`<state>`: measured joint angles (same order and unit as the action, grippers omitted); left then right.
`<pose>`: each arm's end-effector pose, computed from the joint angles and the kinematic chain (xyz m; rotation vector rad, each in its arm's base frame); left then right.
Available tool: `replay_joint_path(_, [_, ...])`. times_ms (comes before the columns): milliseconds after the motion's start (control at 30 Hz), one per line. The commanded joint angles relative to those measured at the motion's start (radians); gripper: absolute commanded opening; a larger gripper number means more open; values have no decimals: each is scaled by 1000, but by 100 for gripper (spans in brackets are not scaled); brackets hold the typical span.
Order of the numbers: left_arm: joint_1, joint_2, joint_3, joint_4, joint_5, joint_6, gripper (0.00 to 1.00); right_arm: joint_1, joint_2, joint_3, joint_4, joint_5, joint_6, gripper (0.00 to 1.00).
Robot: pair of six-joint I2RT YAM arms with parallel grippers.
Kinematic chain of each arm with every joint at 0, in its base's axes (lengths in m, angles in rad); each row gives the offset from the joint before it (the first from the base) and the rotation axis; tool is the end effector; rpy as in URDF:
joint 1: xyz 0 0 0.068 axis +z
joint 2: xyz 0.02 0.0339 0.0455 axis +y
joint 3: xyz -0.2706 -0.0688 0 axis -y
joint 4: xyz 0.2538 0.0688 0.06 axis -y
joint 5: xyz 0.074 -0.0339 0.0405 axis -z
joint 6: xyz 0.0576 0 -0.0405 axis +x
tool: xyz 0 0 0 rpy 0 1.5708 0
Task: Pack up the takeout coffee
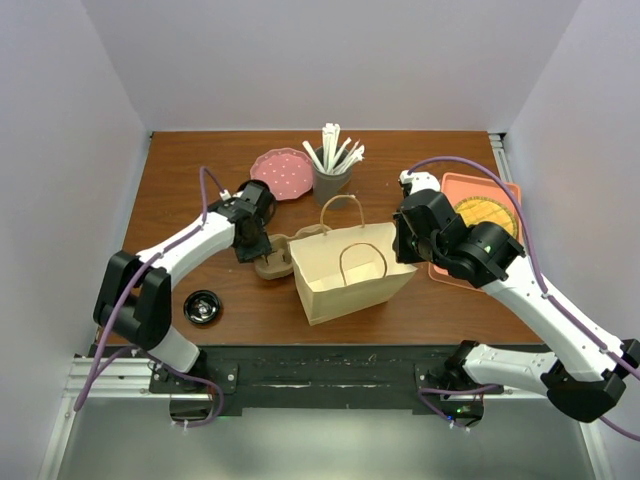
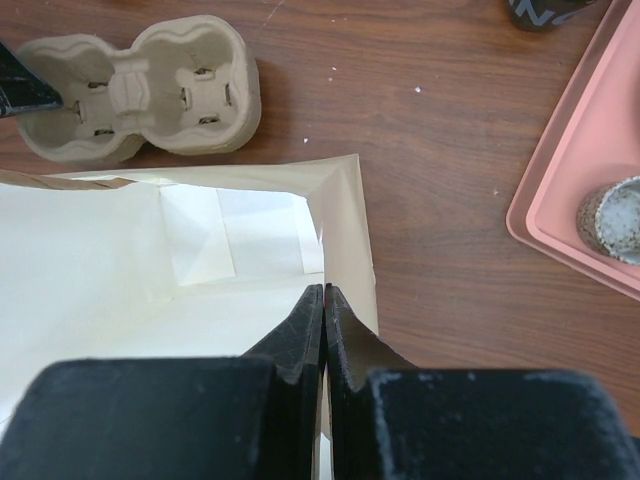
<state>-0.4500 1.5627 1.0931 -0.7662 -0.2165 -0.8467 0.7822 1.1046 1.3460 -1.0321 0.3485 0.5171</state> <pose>0.2882 -0.1255 0.1997 -0.5904 2.6816 -0.0425 0.1703 0.1415 0.3831 -0.1396 2.3113 0.2506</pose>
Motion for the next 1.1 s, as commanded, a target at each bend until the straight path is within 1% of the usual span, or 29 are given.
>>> replay_joint_path(0, [8, 20, -15, 91, -4, 9, 39, -4, -14, 10, 20, 0, 24, 2])
replay_joint_path(33, [14, 31, -9, 82, -7, 8, 35, -4, -14, 12, 20, 3, 24, 2])
replay_joint_path(100, [22, 36, 5, 45, -27, 1, 33, -4, -14, 13, 20, 4, 29, 2])
replay_joint_path(200, [66, 8, -15, 34, -38, -8, 28, -3, -14, 5, 30, 10, 32, 2])
replay_joint_path(233, [101, -12, -33, 39, -32, -6, 27, -4, -9, 2, 32, 7, 34, 2])
replay_joint_path(400, [207, -61, -53, 31, -38, 20, 27, -4, 3, 4, 47, -3, 38, 2])
replay_joint_path(633, [333, -85, -81, 12, -61, 92, 27, -3, 21, 5, 70, -6, 47, 2])
replay_joint_path(733, [369, -111, -91, 7, -79, 106, 34, -4, 41, 24, 86, -9, 95, 2])
replay_joint_path(767, [373, -122, -91, 7, -81, 109, 41, -3, 49, 30, 95, -14, 110, 2])
replay_joint_path(833, [381, -130, -67, -18, -89, 116, 48, -3, 47, 45, 96, -23, 165, 1])
replay_joint_path(867, [381, -131, -52, -30, -92, 129, 54, -3, 43, 44, 99, -23, 181, 1])
replay_joint_path(933, [381, -121, 17, -114, -131, 130, 60, -3, 26, 39, 99, -25, 215, 1])
replay_joint_path(967, [379, -113, 46, -146, -147, 126, 65, -4, 20, 36, 99, -26, 215, 2])
replay_joint_path(1000, [379, -115, 95, -195, -156, 126, 66, -3, 11, 35, 96, -29, 218, 3])
replay_joint_path(1067, [378, -136, 137, -212, -130, 123, 67, -4, 6, 33, 83, -37, 225, 3])
